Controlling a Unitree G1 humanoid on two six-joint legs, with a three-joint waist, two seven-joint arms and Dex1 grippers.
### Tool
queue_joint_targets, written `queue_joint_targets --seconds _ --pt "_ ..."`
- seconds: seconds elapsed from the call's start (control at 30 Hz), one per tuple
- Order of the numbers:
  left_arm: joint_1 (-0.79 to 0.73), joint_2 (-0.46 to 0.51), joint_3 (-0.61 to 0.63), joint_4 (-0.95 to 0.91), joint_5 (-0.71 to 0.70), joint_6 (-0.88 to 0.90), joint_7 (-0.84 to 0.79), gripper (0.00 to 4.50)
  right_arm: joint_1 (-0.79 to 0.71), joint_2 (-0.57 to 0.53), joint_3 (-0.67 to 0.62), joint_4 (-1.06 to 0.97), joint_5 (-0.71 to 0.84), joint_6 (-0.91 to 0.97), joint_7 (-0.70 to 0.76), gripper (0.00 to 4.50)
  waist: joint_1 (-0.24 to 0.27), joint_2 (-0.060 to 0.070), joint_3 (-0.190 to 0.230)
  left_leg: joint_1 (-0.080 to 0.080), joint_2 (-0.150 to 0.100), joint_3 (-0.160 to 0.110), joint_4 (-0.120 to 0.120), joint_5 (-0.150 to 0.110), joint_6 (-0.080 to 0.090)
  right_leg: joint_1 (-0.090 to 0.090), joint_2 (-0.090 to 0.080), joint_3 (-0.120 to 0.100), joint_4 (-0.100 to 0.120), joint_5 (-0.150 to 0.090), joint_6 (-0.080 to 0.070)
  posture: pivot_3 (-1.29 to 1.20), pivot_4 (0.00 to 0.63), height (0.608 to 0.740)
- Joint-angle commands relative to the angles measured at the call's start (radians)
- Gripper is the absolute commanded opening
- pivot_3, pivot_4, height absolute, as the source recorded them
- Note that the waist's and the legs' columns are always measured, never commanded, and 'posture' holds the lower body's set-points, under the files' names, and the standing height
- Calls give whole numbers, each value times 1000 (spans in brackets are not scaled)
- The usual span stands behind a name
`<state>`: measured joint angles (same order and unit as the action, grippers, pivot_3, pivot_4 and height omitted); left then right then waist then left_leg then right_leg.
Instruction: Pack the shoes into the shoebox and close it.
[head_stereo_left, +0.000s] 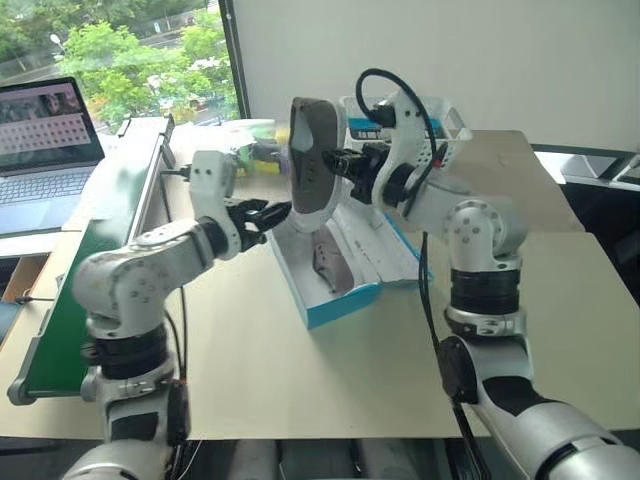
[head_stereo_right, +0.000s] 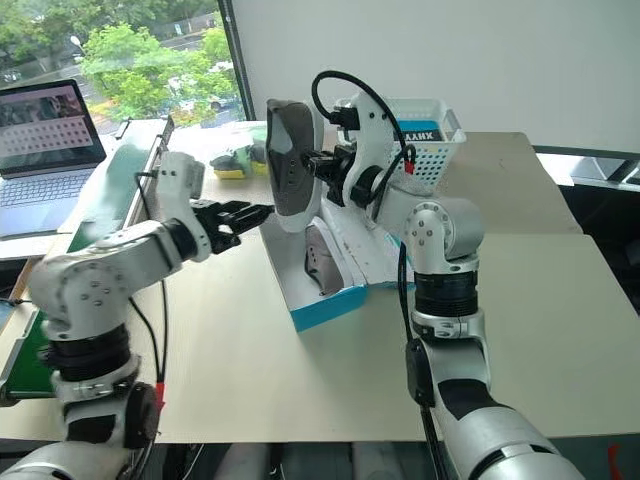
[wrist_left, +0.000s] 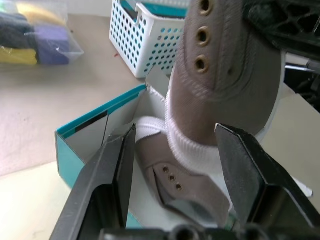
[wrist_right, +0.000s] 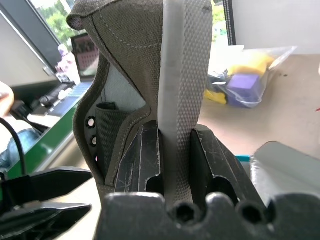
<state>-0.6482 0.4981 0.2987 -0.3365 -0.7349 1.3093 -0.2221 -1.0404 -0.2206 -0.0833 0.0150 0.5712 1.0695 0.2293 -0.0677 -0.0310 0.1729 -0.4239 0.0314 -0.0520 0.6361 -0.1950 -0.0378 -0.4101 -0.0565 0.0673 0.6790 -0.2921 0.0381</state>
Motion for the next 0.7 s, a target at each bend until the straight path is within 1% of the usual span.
queue_joint_targets --seconds 0.03,0.07,0.13,0.23,0.33,0.5,0.7 --pt "9 77 -13 -31 -1 -35 -74 2618 -26 -40 59 -31 -1 56 61 323 1 0 0 0 0 0 -1 0 0 0 0 0 0 0 0 0 150 740" --pt "10 96 -25 -46 -9 -46 -102 2618 -7 -43 79 -34 2 79 71 323 1 0 0 0 0 0 -1 0 0 1 0 0 -1 0 0 0 150 740" --pt "1 105 -46 -76 -36 -54 -141 2618 31 -39 117 -48 3 107 83 323 2 0 0 0 0 0 0 0 0 1 0 0 -1 0 0 0 150 740" --pt "0 108 -82 -126 -66 -60 -190 2618 56 -18 123 -52 4 128 79 323 8 0 0 0 0 0 0 0 0 1 0 0 -1 0 0 0 150 740" --pt "21 152 -141 -191 -80 -71 -259 2618 74 -25 148 -64 -13 141 84 323 9 0 0 -1 0 0 0 0 0 0 0 0 -1 0 0 0 150 740" --pt "52 258 -222 -212 -37 -104 -330 2618 65 -16 132 -79 -4 170 79 323 3 0 0 0 0 0 -1 0 0 0 0 1 -1 0 0 0 150 740" --pt "55 306 -235 -184 4 -157 -361 2618 78 -18 171 -71 -23 176 92 323 3 0 0 0 0 0 -1 0 0 0 0 1 -2 0 0 0 150 740"
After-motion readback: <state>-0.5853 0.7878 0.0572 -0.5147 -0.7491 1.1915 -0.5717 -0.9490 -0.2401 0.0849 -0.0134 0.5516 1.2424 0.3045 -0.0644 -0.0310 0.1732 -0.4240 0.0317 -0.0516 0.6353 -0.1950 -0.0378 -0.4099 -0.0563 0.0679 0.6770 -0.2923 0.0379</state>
